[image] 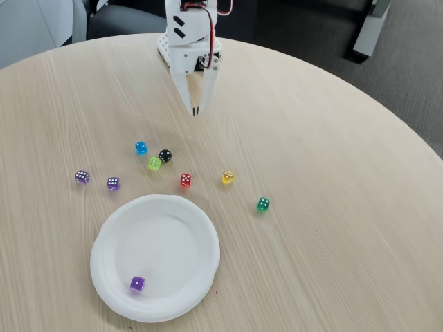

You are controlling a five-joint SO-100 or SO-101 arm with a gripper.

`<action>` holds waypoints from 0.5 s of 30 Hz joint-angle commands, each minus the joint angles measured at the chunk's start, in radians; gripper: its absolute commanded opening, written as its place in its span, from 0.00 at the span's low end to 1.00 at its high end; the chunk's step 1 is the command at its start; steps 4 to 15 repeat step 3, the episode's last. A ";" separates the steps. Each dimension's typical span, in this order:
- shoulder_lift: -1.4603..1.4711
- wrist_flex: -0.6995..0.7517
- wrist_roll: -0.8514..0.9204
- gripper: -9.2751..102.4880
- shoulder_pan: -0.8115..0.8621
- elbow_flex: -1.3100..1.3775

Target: Pick a purple dice and put it in the plate.

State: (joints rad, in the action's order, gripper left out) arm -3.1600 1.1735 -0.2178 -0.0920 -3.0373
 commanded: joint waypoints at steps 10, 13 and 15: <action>0.002 0.003 -0.005 0.09 0.000 0.009; 0.002 0.003 -0.005 0.09 0.000 0.009; 0.002 0.003 -0.005 0.09 0.000 0.009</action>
